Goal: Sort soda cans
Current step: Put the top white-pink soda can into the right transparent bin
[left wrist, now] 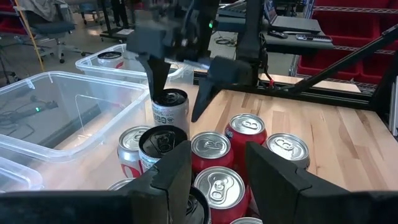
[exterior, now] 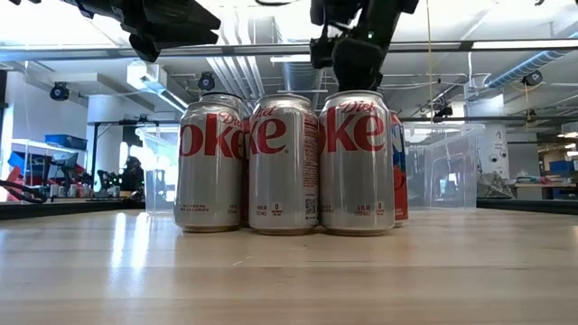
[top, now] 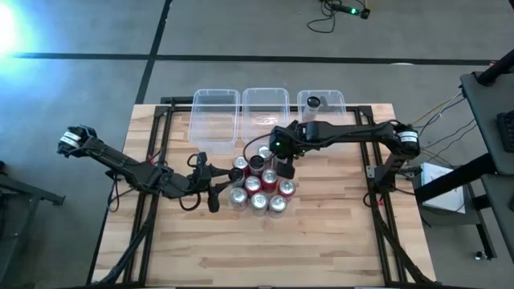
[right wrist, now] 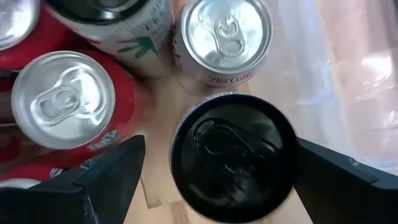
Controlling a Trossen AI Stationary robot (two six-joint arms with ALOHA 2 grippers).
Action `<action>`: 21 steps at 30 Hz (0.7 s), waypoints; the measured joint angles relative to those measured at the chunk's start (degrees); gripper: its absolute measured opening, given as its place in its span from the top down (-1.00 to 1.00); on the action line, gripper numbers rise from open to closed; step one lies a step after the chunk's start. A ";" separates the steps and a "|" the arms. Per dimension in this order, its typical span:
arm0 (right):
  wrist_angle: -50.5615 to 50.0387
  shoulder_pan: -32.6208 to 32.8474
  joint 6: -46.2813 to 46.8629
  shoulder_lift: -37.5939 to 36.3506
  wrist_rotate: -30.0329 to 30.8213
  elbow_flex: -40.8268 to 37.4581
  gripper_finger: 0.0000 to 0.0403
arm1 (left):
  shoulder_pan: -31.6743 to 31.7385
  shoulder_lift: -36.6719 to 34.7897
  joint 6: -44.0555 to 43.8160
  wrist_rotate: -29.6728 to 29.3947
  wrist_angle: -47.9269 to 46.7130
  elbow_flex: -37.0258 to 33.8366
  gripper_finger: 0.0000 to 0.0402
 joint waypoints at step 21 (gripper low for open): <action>0.23 0.04 6.77 1.59 3.45 -0.09 -0.39 | 0.00 0.00 0.00 0.00 0.31 0.00 0.33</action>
